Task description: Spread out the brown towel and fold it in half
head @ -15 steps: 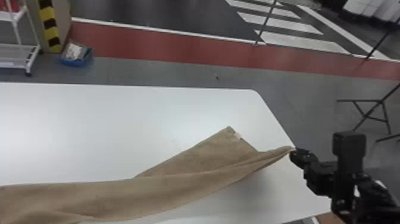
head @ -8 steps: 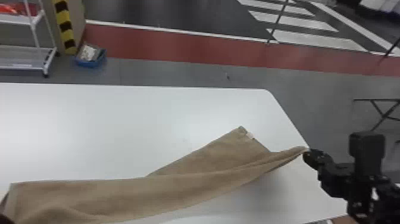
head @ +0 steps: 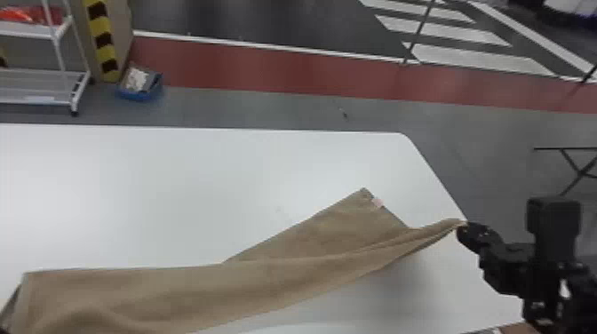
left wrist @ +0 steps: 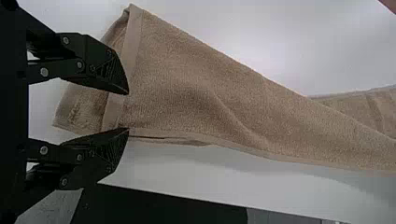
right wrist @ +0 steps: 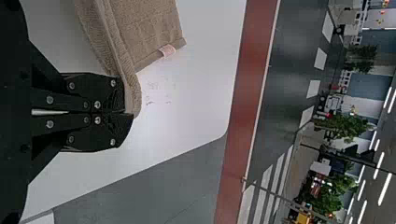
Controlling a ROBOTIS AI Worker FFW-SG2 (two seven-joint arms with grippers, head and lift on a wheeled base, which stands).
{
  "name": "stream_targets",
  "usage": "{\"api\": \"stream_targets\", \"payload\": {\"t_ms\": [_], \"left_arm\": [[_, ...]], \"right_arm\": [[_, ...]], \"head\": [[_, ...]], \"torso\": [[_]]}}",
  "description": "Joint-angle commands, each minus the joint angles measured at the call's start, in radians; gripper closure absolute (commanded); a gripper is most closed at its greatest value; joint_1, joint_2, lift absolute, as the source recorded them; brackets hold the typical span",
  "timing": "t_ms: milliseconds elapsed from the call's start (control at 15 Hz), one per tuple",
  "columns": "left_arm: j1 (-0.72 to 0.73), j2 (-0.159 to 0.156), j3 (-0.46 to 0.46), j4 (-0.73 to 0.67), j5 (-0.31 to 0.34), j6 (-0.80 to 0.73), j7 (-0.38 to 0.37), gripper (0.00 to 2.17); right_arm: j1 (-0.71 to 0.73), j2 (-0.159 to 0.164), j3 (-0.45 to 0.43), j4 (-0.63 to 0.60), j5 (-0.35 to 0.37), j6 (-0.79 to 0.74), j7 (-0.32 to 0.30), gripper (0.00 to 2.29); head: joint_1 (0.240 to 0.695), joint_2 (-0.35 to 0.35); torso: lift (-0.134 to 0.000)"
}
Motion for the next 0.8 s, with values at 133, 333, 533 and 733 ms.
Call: {"api": "stream_targets", "payload": {"t_ms": [133, 333, 533, 733], "left_arm": [[0.007, -0.002, -0.012, 0.003, -0.001, -0.014, -0.008, 0.72], [-0.006, -0.003, -0.028, 0.021, -0.005, -0.014, -0.005, 0.73], [-0.012, -0.003, -0.034, 0.041, -0.015, -0.014, 0.011, 0.73], [-0.021, -0.005, -0.029, 0.041, -0.017, -0.011, 0.024, 1.11]], "right_arm": [[-0.006, 0.0, 0.004, 0.011, 0.002, 0.0, 0.0, 1.32], [-0.008, -0.001, 0.0, 0.016, 0.002, 0.0, 0.0, 1.32], [-0.014, -0.001, -0.002, 0.025, 0.002, 0.0, 0.0, 1.32], [-0.02, -0.001, 0.003, 0.03, 0.002, 0.0, 0.0, 1.32]], "head": [[0.695, -0.262], [0.695, -0.271], [0.695, -0.276], [0.695, -0.272]], "torso": [[-0.128], [-0.128], [-0.128], [-0.128]]}}
